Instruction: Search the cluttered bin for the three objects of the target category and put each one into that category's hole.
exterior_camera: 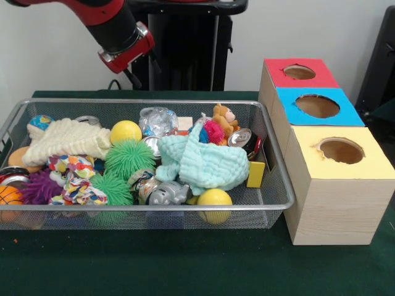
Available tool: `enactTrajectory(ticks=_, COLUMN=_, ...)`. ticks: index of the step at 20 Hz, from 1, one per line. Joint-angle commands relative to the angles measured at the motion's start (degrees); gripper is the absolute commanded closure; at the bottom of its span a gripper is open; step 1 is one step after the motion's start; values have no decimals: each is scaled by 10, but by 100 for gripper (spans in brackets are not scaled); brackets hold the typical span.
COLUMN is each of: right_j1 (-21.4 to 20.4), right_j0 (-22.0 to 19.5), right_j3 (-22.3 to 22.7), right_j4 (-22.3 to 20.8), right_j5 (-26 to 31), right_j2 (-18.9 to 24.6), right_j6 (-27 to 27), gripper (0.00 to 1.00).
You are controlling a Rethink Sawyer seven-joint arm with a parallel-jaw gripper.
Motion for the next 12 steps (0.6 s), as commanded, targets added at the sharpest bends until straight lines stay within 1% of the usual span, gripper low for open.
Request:
enactTrajectory(ticks=1, right_j1=-5, right_j0=13, right_j3=-53, right_j4=31, right_j5=64, right_j2=-17, right_j6=97, gripper=0)
enactTrajectory(ticks=6, right_j1=35, right_j0=10, right_j3=-95, right_j4=33, right_j5=67, right_j2=-15, right_j6=80, gripper=0)
enactTrajectory(ticks=12, right_j1=69, right_j0=2, right_j3=-122, right_j4=31, right_j5=59, right_j2=-10, right_j6=67, gripper=0)
